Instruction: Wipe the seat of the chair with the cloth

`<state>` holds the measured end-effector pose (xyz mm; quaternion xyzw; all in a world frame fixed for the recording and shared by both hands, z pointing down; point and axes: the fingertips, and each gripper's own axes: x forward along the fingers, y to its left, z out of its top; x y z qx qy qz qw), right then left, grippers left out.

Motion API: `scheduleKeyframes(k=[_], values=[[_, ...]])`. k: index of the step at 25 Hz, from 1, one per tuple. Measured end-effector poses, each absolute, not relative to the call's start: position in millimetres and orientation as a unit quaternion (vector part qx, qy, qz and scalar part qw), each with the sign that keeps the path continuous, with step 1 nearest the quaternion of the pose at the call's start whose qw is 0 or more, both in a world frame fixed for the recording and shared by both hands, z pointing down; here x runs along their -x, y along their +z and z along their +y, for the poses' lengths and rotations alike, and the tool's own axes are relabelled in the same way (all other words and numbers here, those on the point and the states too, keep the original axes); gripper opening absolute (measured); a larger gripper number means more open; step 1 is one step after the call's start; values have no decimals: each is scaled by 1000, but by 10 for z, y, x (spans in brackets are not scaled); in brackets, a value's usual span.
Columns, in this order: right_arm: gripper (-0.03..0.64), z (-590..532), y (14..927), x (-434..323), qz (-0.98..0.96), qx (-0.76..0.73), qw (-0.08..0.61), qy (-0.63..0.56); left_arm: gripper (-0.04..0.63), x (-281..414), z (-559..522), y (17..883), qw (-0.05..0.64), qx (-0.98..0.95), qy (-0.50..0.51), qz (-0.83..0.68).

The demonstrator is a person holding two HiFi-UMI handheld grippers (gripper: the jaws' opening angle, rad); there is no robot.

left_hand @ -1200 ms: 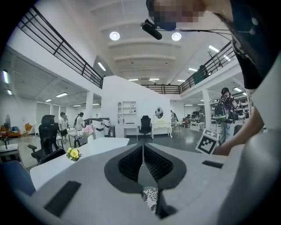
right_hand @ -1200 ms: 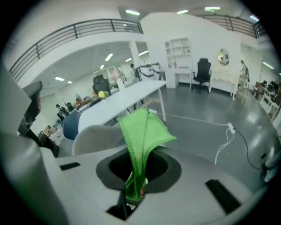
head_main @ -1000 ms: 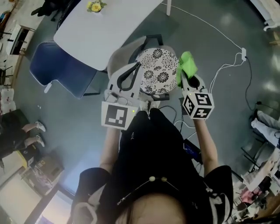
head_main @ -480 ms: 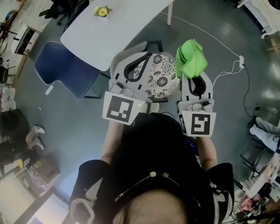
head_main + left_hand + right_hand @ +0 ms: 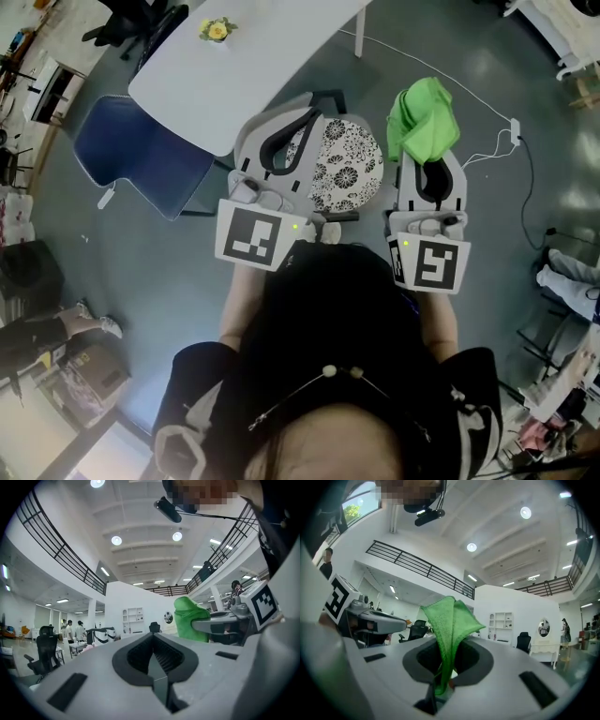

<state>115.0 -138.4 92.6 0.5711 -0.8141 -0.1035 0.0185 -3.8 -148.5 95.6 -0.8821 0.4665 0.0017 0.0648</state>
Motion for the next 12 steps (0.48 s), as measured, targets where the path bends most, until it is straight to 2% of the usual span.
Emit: scheduleKeyframes(k=[12], values=[[43,-1377,921,-1243,-802,-589,19,-96,6,141,-1507,957,57,879,8,473]])
